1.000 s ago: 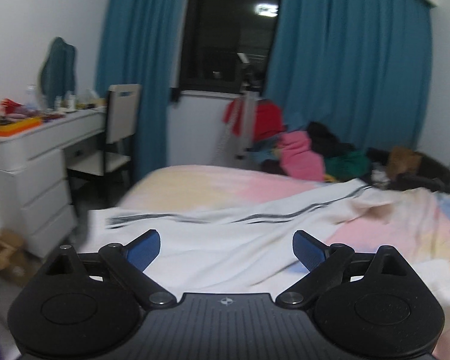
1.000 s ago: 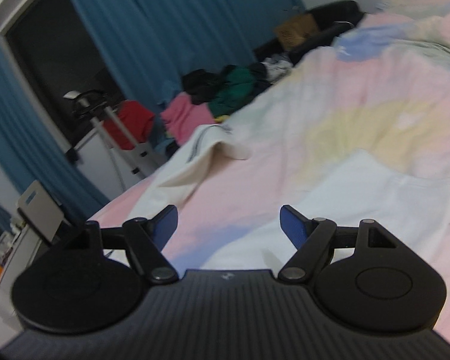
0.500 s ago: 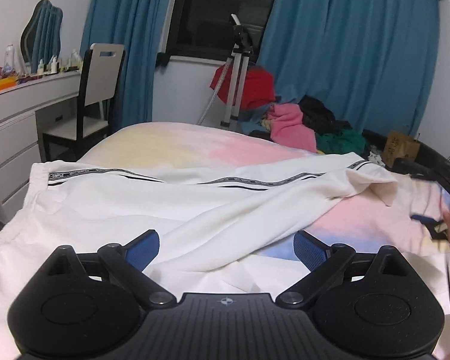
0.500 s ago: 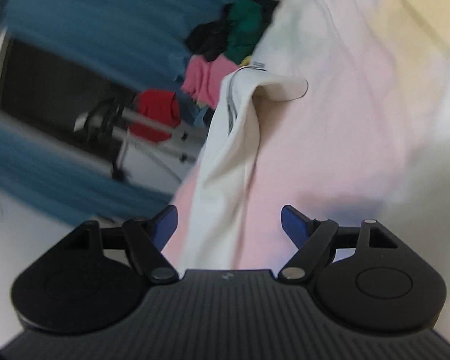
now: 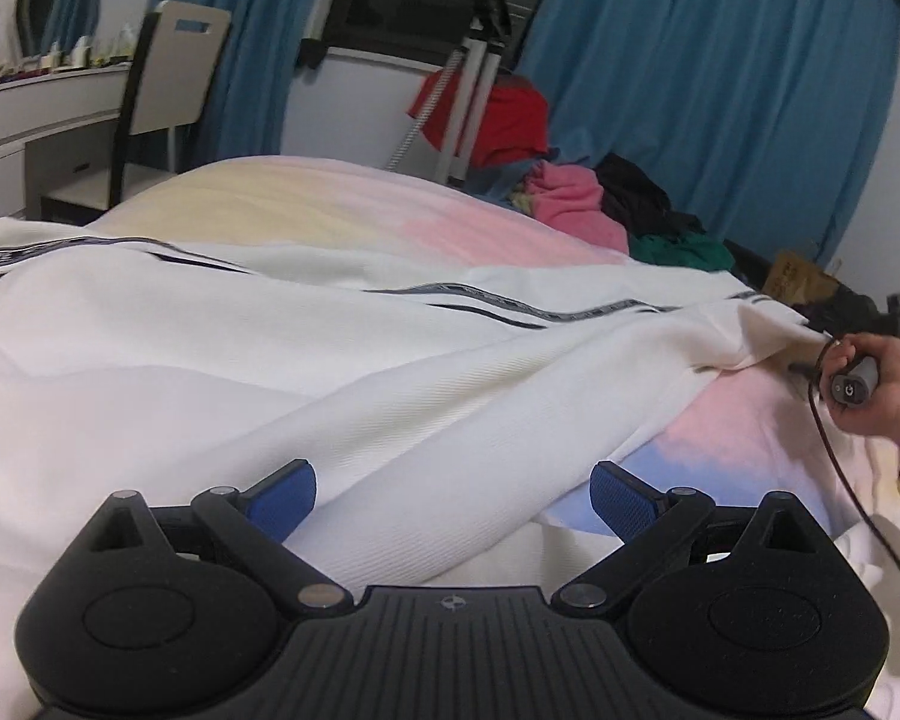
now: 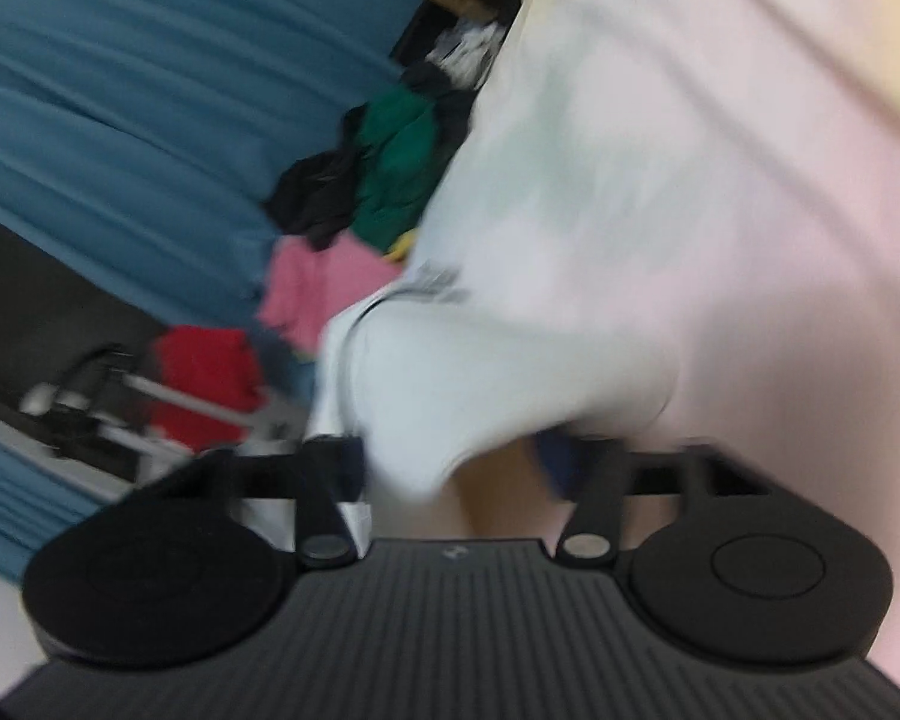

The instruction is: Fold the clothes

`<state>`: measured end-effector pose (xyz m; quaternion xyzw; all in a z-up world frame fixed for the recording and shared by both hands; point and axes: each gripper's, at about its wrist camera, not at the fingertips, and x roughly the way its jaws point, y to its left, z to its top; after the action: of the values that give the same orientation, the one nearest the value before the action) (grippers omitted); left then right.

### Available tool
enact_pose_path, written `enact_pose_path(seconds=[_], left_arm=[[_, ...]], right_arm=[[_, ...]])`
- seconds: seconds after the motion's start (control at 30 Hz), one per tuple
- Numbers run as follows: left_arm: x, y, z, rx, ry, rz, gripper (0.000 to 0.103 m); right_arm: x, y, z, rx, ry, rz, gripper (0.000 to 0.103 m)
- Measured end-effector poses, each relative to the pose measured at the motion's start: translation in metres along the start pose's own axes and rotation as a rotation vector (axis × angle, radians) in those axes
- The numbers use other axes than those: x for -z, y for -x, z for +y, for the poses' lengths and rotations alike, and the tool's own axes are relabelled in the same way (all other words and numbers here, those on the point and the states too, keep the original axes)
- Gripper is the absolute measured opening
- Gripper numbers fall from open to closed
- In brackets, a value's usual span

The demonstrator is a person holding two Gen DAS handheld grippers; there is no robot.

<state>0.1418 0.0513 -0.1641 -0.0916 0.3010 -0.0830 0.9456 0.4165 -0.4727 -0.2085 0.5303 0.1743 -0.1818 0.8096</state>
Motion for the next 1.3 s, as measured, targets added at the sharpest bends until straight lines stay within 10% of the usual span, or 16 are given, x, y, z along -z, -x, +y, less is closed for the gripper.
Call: enact_pose_path(seconds=[0.4,0.8,0.93,1.17,1.3], left_arm=[[0.01,0.02,-0.026,0.05,-0.219,0.026,0.098],[0.015,0.095,-0.028,0.059,-0.163,-0.026,0.098],[0.015,0.098,-0.025,0.057,-0.107,-0.017,0.098],[0.017,0.088,-0.016,0.064,-0.019,0.011,0.098],[0.021,0.079,-0.02,0.075,-0.014,0.033,0.098]], right_arm=[[-0.039,0.156,-0.017,0.037,0.336,-0.227,0.007],[0.006,0.21,-0.172,0.01,-0.236,-0.138,0.012],[0.0,0.194,-0.187,-0.075,-0.335,-0.032,0.051],[-0.012,0.182,-0.222,-0.239,-0.553,-0.1,0.061],[-0.032,0.189,-0.207,-0.232,-0.426,-0.216,0.06]])
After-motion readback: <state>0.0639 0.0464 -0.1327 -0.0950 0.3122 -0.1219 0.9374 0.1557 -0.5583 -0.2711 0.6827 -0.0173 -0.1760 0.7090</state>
